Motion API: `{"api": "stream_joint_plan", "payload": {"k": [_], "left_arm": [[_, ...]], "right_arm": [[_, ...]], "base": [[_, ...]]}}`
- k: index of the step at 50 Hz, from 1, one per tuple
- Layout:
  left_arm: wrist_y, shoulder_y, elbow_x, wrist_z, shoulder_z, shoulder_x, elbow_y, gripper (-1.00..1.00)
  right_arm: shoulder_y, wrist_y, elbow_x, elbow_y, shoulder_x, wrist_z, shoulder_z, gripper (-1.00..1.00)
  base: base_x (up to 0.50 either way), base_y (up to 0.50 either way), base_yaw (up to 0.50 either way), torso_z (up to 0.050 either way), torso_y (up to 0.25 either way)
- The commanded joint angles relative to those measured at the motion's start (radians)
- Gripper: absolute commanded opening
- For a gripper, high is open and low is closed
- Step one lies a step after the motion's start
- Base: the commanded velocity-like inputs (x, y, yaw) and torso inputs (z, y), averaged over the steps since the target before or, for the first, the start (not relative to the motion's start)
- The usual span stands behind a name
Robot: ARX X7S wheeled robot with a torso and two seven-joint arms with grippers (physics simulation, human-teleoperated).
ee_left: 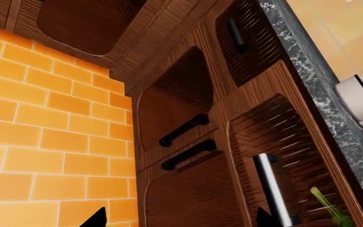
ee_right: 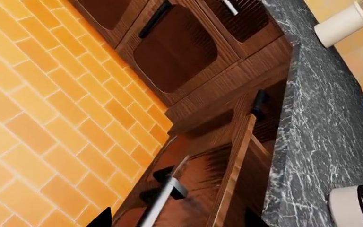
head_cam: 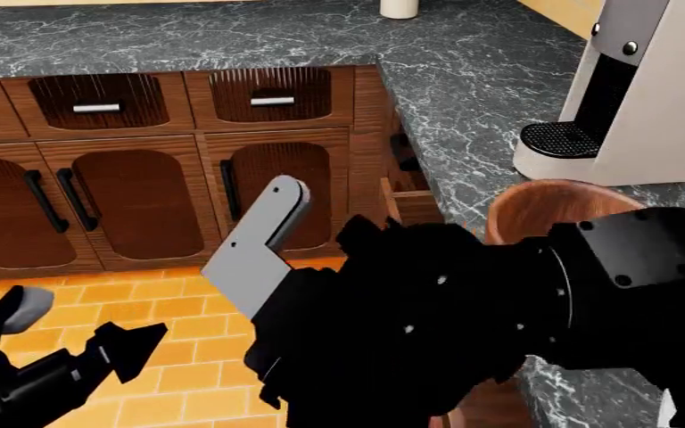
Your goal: Place the bar in the bowl and close the drawer.
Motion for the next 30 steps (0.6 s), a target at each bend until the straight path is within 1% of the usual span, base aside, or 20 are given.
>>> {"api": "stream_joint_plan", "payload": {"k": [1, 5, 8, 14, 21, 30], "left_arm": [[0.014, 0.031, -0.012, 0.023, 0.003, 0.016, -0.024, 1.0], [0.014, 0.044, -0.024, 0.039, 0.003, 0.028, -0.046, 1.0], [0.012, 0.053, -0.032, 0.048, 0.002, 0.039, -0.062, 1.0], [0.012, 0.071, -0.047, 0.073, 0.001, 0.053, -0.094, 1.0], [0.011, 0.089, -0.061, 0.096, -0.001, 0.07, -0.127, 1.0], [0.008, 0.104, -0.075, 0.115, -0.005, 0.075, -0.145, 1.0]], "right_arm": [[-0.092, -0.054, -0.095, 0.139, -0.144, 0.029, -0.126, 1.0], [-0.13, -0.069, -0.102, 0.213, -0.186, 0.067, -0.186, 1.0], [-0.139, -0.092, -0.094, 0.216, -0.188, 0.077, -0.234, 1.0], [-0.199, -0.049, -0.155, 0.268, -0.188, 0.078, -0.254, 1.0], [-0.309, 0.047, -0.263, 0.349, -0.188, 0.078, -0.202, 1.0], [-0.427, 0.14, -0.356, 0.349, -0.188, 0.078, -0.138, 1.0]], "base": [[0.0, 0.0, 0.0, 0.0, 0.0], [0.0, 0.0, 0.0, 0.0, 0.0], [0.0, 0.0, 0.0, 0.0, 0.0], [0.0, 0.0, 0.0, 0.0, 0.0], [0.0, 0.0, 0.0, 0.0, 0.0], [0.0, 0.0, 0.0, 0.0, 0.0]]}}
